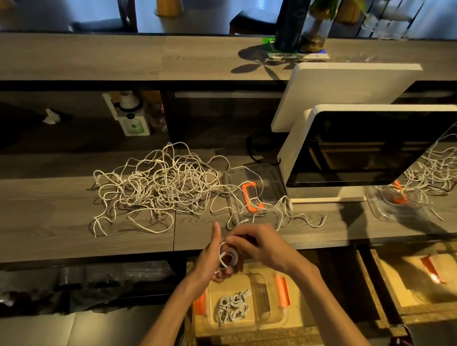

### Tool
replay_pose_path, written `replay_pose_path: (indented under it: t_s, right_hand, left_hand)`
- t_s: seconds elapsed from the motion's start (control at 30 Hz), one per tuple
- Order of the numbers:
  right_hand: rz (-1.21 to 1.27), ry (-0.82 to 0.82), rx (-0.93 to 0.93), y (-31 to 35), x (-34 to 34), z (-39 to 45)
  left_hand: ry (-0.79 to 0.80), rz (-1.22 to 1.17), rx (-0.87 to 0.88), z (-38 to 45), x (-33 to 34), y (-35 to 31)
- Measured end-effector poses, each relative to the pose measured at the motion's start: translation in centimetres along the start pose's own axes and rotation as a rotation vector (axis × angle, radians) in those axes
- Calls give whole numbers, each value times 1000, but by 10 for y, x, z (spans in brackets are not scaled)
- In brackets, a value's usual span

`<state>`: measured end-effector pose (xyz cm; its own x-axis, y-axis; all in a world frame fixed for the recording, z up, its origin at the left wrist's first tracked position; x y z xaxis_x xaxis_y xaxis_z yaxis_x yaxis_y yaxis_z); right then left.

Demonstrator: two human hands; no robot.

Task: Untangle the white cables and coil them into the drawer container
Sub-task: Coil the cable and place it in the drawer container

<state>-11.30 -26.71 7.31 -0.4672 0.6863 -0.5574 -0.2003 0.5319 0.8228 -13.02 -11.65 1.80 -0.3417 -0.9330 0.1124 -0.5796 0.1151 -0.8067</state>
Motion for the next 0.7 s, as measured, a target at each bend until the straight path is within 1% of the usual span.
replay_pose_path:
  t_s: [0.07,0.13,0.17,0.23,0.37,0.5,0.57,0.63,0.7]
  right_hand:
    - [117,-115,32,-8,4,1]
    - [215,-210,104,-15,8,-1]
    - [211,-232,134,-20,10,-2]
    - [219,-221,153,-27,16,-4]
    - [377,-183,255,-39,20,-12]
    - [462,-57,324,-41,27,-22]
    - [483,-38,342,-41,31,-25]
    - [486,-31,350,-39,33,-25]
    - [464,-28,363,-38,34,-24]
  left_hand:
    - [80,-46,9,-1,2,1]
    - [99,-59,37,-1,2,2]
    - [94,-78,57,1,2,3]
    - [80,-122,85,1,1,4]
    - [-17,-169,114,1,-3,5]
    - [-232,-275,179,7,-11,7]
    - [-291,-329,189,10,-12,10]
    - [-295,-395,182,11,-13,10]
    - [-261,-459,163,9,-13,7]
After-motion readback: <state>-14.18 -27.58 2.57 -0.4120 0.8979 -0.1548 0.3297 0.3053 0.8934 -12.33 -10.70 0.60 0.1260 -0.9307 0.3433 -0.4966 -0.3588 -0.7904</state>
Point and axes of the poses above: each hand's wrist, its own z-axis towards the middle knuckle, its own x-axis out of the palm, y = z × x, the point moved 2 cm from there along z, towards the middle knuckle, and after that the axes turned 3 degrees about y, right-handed, at the moved point
